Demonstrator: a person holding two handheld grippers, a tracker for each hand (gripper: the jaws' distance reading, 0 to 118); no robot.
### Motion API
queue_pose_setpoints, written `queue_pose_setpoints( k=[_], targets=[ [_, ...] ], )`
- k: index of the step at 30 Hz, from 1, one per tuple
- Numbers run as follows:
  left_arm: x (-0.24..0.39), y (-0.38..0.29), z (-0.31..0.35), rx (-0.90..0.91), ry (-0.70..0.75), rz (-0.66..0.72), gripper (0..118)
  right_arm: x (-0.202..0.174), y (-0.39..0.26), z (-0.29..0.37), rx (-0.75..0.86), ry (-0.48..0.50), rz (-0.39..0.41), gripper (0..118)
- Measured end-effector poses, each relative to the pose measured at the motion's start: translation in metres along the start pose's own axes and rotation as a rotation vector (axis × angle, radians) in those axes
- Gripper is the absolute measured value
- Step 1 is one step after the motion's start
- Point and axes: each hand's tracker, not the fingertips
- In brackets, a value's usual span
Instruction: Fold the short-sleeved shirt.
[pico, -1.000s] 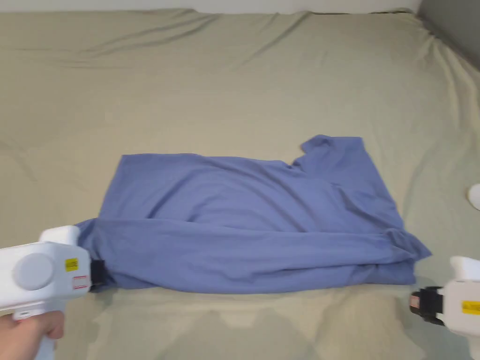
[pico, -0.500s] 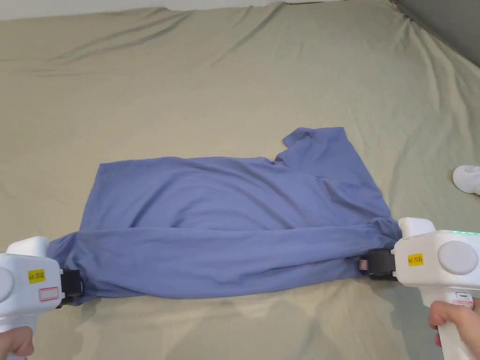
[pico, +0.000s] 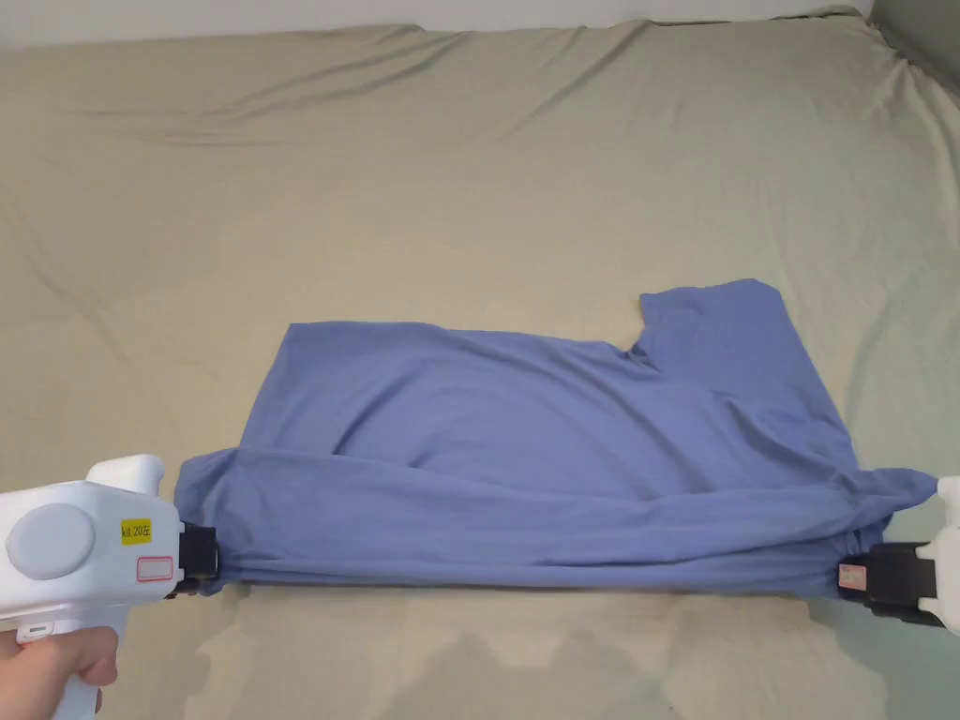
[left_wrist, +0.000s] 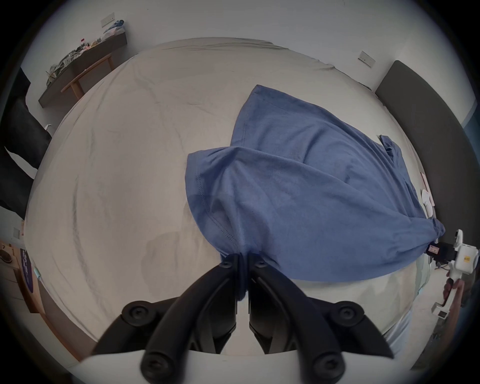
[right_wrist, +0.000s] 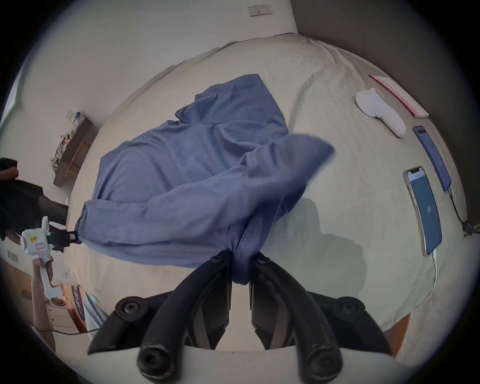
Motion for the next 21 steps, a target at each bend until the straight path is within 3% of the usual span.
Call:
queue_pose_setpoints(
  k=[10, 16, 17, 18, 19, 20, 21],
  targets=[
    [-0.013, -0.116, 0.045, -0.067, -0.031, 0.051, 5, 0.014, -0.077, 0.027, -0.085, -0.001, 0.027, 12],
    [-0.018, -0.135, 0.046, -0.043, -0.071, 0.062, 6, 0.021, -0.087, 0.025, -0.094, -0.025, 0.023, 13],
    [-0.018, -0.131, 0.046, -0.032, -0.065, 0.057, 20, 0.019, -0.085, 0.028, -0.087, -0.034, 0.023, 26],
    [-0.018, -0.128, 0.049, -0.02, -0.043, 0.04, 57, 0.018, -0.081, 0.03, -0.076, -0.075, 0.038, 56],
    [-0.017, -0.123, 0.05, -0.027, -0.024, 0.024, 112, 0.019, -0.08, 0.036, -0.062, -0.07, 0.061, 98],
    [-0.017, -0.118, 0.051, -0.019, -0.009, 0.024, 117, 0.019, -0.078, 0.044, -0.052, -0.07, 0.067, 107],
    [-0.015, -0.117, 0.07, 0.026, 0.0, 0.027, 111, 0.02, -0.073, 0.055, -0.031, -0.078, 0.06, 107]
  ],
)
